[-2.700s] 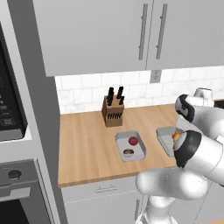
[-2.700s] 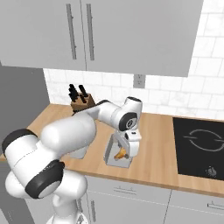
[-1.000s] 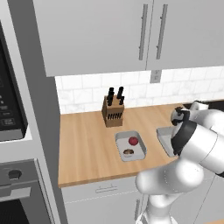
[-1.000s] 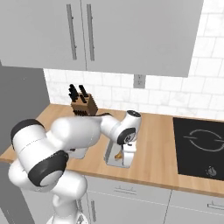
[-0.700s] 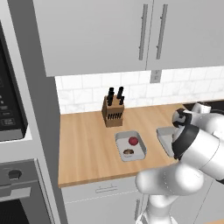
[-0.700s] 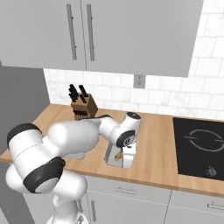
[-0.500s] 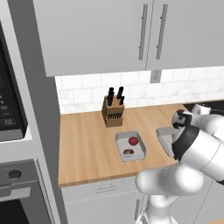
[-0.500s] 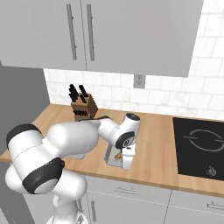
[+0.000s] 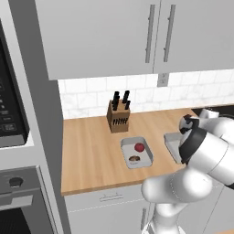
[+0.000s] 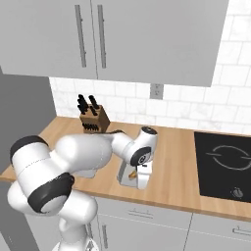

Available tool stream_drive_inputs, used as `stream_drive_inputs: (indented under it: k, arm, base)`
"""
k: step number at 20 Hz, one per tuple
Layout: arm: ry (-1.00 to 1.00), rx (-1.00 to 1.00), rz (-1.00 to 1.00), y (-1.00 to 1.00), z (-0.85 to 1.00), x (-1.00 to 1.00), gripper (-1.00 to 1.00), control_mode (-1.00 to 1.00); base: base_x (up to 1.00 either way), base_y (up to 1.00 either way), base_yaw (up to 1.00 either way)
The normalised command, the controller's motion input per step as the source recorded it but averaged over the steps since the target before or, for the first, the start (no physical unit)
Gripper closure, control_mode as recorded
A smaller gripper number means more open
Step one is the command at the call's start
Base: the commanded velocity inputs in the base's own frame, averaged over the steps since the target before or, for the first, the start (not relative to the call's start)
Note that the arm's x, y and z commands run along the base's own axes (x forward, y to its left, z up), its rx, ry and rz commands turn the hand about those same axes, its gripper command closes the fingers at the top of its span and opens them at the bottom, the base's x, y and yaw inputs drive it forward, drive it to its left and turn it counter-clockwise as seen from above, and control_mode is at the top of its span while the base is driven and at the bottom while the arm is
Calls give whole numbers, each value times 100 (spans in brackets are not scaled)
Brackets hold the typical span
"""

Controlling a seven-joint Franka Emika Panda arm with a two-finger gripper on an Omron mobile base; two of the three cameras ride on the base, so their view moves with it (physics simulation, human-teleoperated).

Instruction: Take the meat container that has the chicken drumstick and place it on the second highest rack of the freezer. Then take the vegetable container that has the tomato and mushroom and place it on the highest rack of the freezer.

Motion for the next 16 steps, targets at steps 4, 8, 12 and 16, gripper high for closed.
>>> stream_drive_inputs:
  k: [4,8,12,16]
  arm:
    - [-3,0,-4,-11,-5,-38,-100,-100]
    - [-1,0,-3,-1,-5,-14,-100,-100]
    - [2,0,-2,-1,-22,0,-100,-100]
    - [0,0,0,0,-31,0,-100,-100]
  base:
    - [0,0,0]
    - [0,0,0]
    - [0,0,0]
    - [0,0,0]
